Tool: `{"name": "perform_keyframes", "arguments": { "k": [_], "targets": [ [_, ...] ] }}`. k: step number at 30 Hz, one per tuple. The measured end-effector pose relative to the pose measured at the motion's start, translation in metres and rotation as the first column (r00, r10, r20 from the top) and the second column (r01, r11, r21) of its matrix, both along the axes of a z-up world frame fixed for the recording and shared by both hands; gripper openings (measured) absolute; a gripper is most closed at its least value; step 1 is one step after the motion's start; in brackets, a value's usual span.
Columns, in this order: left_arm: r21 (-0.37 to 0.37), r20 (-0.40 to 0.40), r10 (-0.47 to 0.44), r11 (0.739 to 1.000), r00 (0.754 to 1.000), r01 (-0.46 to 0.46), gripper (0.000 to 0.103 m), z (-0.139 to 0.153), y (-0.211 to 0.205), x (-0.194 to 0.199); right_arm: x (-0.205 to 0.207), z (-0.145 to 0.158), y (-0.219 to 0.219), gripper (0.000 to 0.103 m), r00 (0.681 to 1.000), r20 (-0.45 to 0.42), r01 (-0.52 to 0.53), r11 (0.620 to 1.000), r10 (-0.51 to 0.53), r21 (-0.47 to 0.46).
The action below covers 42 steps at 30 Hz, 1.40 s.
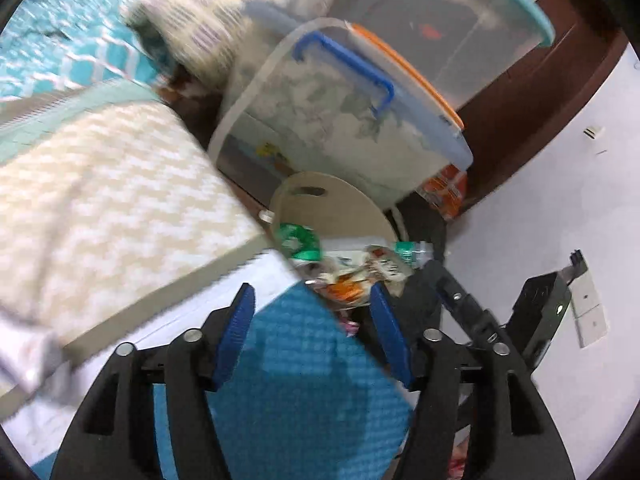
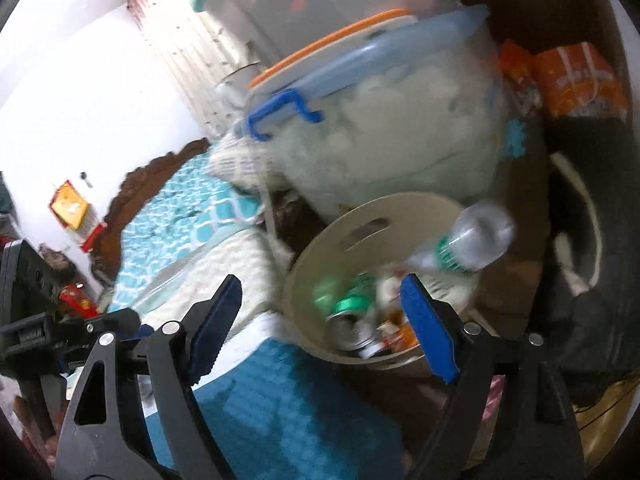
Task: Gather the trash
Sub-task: 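Move both grippers back to the bed toward the yellow box and blue carton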
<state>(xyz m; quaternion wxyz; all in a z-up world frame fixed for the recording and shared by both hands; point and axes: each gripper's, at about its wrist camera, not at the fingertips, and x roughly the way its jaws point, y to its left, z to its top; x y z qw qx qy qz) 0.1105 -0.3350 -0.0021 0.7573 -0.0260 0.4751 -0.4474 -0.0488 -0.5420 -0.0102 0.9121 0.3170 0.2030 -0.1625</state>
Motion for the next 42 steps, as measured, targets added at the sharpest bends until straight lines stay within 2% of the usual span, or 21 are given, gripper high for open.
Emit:
{"name": "perform_keyframes", "arguments": {
  "k": [3, 5, 9, 11, 12, 14, 15, 17, 18, 19, 20, 22, 24, 25, 27, 29, 30, 37, 40, 41, 42],
  "targets": [
    [-0.001, 0.075, 0.116, 0.993, 0.990, -0.116, 0.060, 0.013, 0.052, -0.005, 0.008, 0.002, 0.028, 0.082, 0.997, 0.008, -0.076, 0.997, 0.076, 0.026],
    [-0.013, 0.085, 0.202, 0.979, 0.976, -0.201, 0.060, 0.019, 0.094, -0.005, 0.019, 0.003, 0.050, 0.082, 0.990, 0.002, -0.140, 0.990, 0.140, 0.031],
    [-0.053, 0.072, 0.392, 0.920, 0.917, -0.389, 0.060, 0.031, 0.192, -0.007, 0.043, 0.001, 0.093, 0.082, 0.964, -0.014, -0.266, 0.963, 0.266, 0.034],
    [-0.036, 0.095, 0.503, 0.864, 0.859, -0.502, 0.060, 0.035, 0.247, -0.016, 0.057, 0.001, 0.122, 0.082, 0.941, -0.026, -0.337, 0.941, 0.338, 0.029],
    [-0.014, 0.117, 0.561, 0.826, 0.820, -0.563, 0.060, 0.037, 0.273, -0.020, 0.062, 0.000, 0.132, 0.082, 0.931, -0.031, -0.363, 0.932, 0.363, 0.024],
    [0.080, 0.196, 0.678, 0.709, 0.708, -0.701, 0.060, 0.037, 0.322, -0.030, 0.074, 0.000, 0.157, 0.082, 0.910, -0.048, -0.413, 0.911, 0.413, 0.008],
    [0.119, 0.222, 0.714, 0.656, 0.664, -0.745, 0.061, 0.035, 0.344, -0.035, 0.081, -0.001, 0.173, 0.082, 0.894, -0.060, -0.445, 0.895, 0.444, 0.000],
    [0.159, 0.220, 0.765, 0.585, 0.606, -0.796, 0.064, 0.026, 0.383, -0.046, 0.091, -0.002, 0.191, 0.082, 0.873, -0.075, -0.483, 0.876, 0.481, -0.005],
    [0.180, 0.222, 0.778, 0.559, 0.587, -0.809, 0.066, 0.020, 0.397, -0.051, 0.098, -0.004, 0.202, 0.082, 0.860, -0.089, -0.505, 0.863, 0.502, -0.009],
    [0.199, 0.227, 0.783, 0.545, 0.579, -0.814, 0.067, 0.015, 0.405, -0.055, 0.102, -0.005, 0.211, 0.082, 0.852, -0.099, -0.518, 0.855, 0.514, -0.013],
    [0.221, 0.229, 0.783, 0.536, 0.578, -0.815, 0.073, 0.008, 0.410, -0.059, 0.108, -0.007, 0.222, 0.082, 0.842, -0.113, -0.532, 0.846, 0.527, -0.020],
    [0.237, 0.212, 0.777, 0.547, 0.592, -0.803, 0.080, -0.004, 0.416, -0.066, 0.116, -0.009, 0.236, 0.082, 0.835, -0.134, -0.543, 0.839, 0.534, -0.037],
    [0.250, 0.187, 0.754, 0.583, 0.629, -0.773, 0.088, -0.017, 0.409, -0.067, 0.120, -0.010, 0.248, 0.083, 0.832, -0.153, -0.547, 0.835, 0.534, -0.059],
    [0.265, 0.181, 0.738, 0.600, 0.650, -0.755, 0.088, -0.024, 0.402, -0.066, 0.124, -0.010, 0.254, 0.086, 0.830, -0.166, -0.550, 0.832, 0.533, -0.076],
    [0.294, 0.179, 0.708, 0.625, 0.684, -0.724, 0.088, -0.038, 0.387, -0.063, 0.133, -0.008, 0.261, 0.092, 0.824, -0.186, -0.558, 0.822, 0.534, -0.112],
    [0.311, 0.193, 0.678, 0.643, 0.709, -0.700, 0.094, -0.048, 0.375, -0.067, 0.143, -0.008, 0.266, 0.099, 0.810, -0.218, -0.579, 0.802, 0.544, -0.148],
    [0.316, 0.200, 0.668, 0.649, 0.717, -0.692, 0.094, -0.052, 0.371, -0.067, 0.151, -0.008, 0.269, 0.099, 0.798, -0.245, -0.594, 0.787, 0.550, -0.167],
    [0.335, 0.175, 0.650, 0.667, 0.740, -0.665, 0.094, -0.071, 0.367, -0.070, 0.206, -0.023, 0.285, 0.099, 0.716, -0.396, -0.682, 0.697, 0.576, -0.219],
    [0.346, 0.178, 0.641, 0.670, 0.747, -0.657, 0.094, -0.074, 0.363, -0.069, 0.223, -0.036, 0.292, 0.099, 0.671, -0.435, -0.719, 0.670, 0.600, -0.184],
    [0.345, 0.187, 0.636, 0.671, 0.749, -0.656, 0.093, -0.074, 0.362, -0.069, 0.227, -0.042, 0.295, 0.089, 0.649, -0.444, -0.734, 0.661, 0.617, -0.155],
    [0.343, 0.189, 0.632, 0.675, 0.752, -0.653, 0.088, -0.074, 0.361, -0.068, 0.227, -0.044, 0.297, 0.077, 0.644, -0.449, -0.738, 0.657, 0.619, -0.152]
  ]
}}
